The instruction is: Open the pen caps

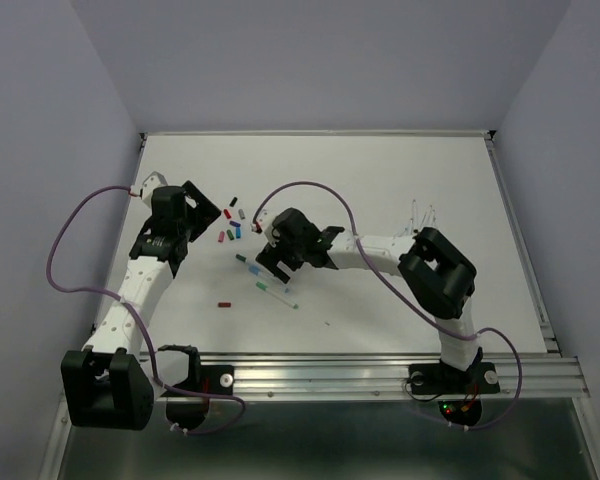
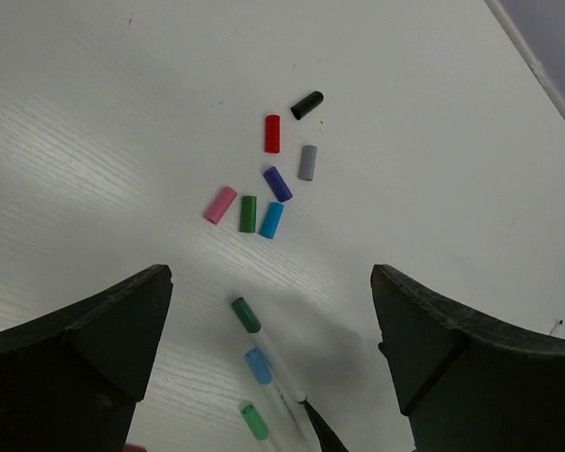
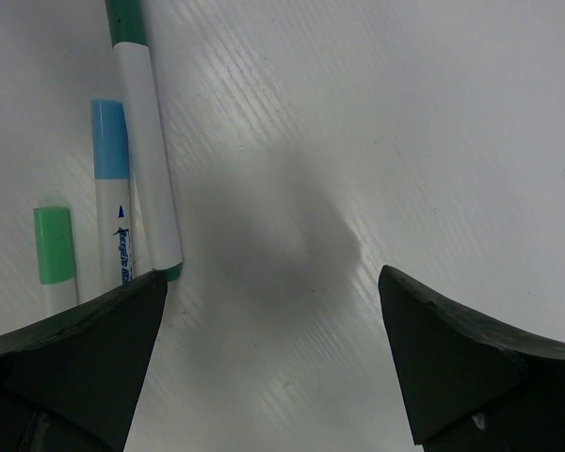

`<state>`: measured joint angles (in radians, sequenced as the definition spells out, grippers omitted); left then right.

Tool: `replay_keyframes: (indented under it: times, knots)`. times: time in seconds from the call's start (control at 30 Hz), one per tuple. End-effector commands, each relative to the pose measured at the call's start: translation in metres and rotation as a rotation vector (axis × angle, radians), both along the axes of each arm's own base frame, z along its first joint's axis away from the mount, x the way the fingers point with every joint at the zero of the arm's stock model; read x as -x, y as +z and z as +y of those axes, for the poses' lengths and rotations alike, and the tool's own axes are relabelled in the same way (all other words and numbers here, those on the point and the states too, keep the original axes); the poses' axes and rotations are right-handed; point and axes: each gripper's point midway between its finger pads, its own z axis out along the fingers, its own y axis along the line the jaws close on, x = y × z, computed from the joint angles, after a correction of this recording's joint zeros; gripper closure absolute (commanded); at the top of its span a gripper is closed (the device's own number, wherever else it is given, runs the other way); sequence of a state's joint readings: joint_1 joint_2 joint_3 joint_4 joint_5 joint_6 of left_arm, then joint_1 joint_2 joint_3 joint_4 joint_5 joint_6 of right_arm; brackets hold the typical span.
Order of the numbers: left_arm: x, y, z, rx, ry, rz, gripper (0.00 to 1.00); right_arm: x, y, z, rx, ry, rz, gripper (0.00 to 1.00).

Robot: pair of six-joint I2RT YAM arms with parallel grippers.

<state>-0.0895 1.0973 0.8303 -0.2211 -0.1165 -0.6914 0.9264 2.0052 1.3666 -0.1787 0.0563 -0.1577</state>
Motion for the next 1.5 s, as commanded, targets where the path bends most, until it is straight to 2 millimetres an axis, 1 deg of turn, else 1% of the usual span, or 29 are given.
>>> replay_keyframes:
  times: [0.0,0.07,0.17,0.23,0.37,0.47,0.57,0.63,0.7,0.73,0.77,0.8,0.83,0.9,0.93,0.97,1.0,1.07,1.1,1.17,1.2,1.23,1.27,1.47]
  knots:
    - [-0.002,0.006,0.002,-0.015,-0.007,-0.037,0.01,0.001,0.008,0.012,0.005,0.055,-0.036,0.0]
    - [-0.002,0.006,0.002,-0.013,-0.008,-0.038,0.01,0.006,0.006,0.013,0.012,0.065,-0.034,0.0]
    - [-0.002,0.004,0.001,-0.012,-0.01,-0.035,0.01,0.007,0.006,0.013,0.015,0.071,-0.034,0.0]
    - [-0.002,0.004,0.001,-0.014,-0.012,-0.035,0.01,0.012,0.006,0.014,0.02,0.085,-0.034,0.0]
    - [-0.003,0.005,0.001,-0.013,-0.013,-0.038,0.01,0.01,0.009,0.014,0.014,0.065,-0.038,0.0]
    - [-0.003,0.005,0.001,-0.011,-0.014,-0.041,0.01,0.008,0.003,0.013,0.019,0.04,-0.031,0.0]
    - [-0.003,0.005,0.001,-0.011,-0.016,-0.041,0.01,0.002,0.004,0.017,0.002,-0.009,-0.03,0.0]
    - [-0.003,0.006,0.0,-0.009,-0.016,-0.042,0.01,-0.006,0.007,0.019,-0.004,-0.048,-0.048,0.0]
    - [-0.003,0.006,0.0,-0.008,-0.02,-0.044,0.01,-0.015,0.002,0.016,0.02,-0.099,-0.071,0.0]
    - [-0.003,0.006,0.0,-0.008,-0.021,-0.043,0.01,-0.019,0.004,0.018,0.013,-0.122,-0.077,0.0]
    - [-0.003,0.007,-0.001,-0.008,-0.023,-0.046,0.01,-0.022,0.0,0.018,0.019,-0.141,-0.079,0.0]
    - [-0.003,0.007,-0.001,-0.006,-0.023,-0.048,0.01,-0.026,0.002,0.019,0.016,-0.156,-0.091,0.0]
    - [-0.003,0.006,-0.001,-0.006,-0.023,-0.048,0.01,-0.026,0.0,0.018,0.019,-0.166,-0.089,0.01]
    - [-0.003,0.006,-0.002,-0.004,-0.028,-0.049,0.01,-0.028,-0.001,0.021,0.009,-0.178,-0.087,0.03]
    - [-0.004,0.006,-0.002,-0.002,-0.029,-0.048,0.01,-0.029,0.001,0.024,-0.004,-0.186,-0.083,0.09]
    - [-0.004,0.006,-0.002,-0.002,-0.029,-0.046,0.01,-0.029,0.001,0.025,-0.008,-0.193,-0.08,0.13]
    - [-0.004,0.006,-0.002,-0.001,-0.03,-0.048,0.01,-0.029,-0.002,0.026,-0.009,-0.192,-0.072,0.14]
    - [-0.005,0.007,-0.003,0.0,-0.031,-0.049,0.01,-0.028,-0.006,0.025,-0.005,-0.194,-0.065,0.19]
    - [-0.005,0.007,-0.002,-0.002,-0.03,-0.049,0.01,-0.027,-0.008,0.026,-0.007,-0.189,-0.057,0.2]
    - [-0.004,0.009,-0.003,0.002,-0.034,-0.054,0.01,-0.028,-0.01,0.023,-0.014,-0.204,-0.039,0.39]
    - [-0.005,0.009,-0.003,0.001,-0.032,-0.054,0.01,-0.025,-0.014,0.023,-0.012,-0.193,-0.024,0.44]
    - [-0.005,0.011,-0.003,0.002,-0.034,-0.06,0.01,-0.027,-0.014,0.021,-0.035,-0.225,-0.003,0.44]
    - [-0.005,0.011,-0.003,0.004,-0.033,-0.061,0.01,-0.029,-0.015,0.018,-0.039,-0.231,0.009,0.42]
    - [-0.005,0.013,-0.004,0.01,-0.034,-0.065,0.01,-0.028,-0.023,0.01,-0.039,-0.239,0.043,0.41]
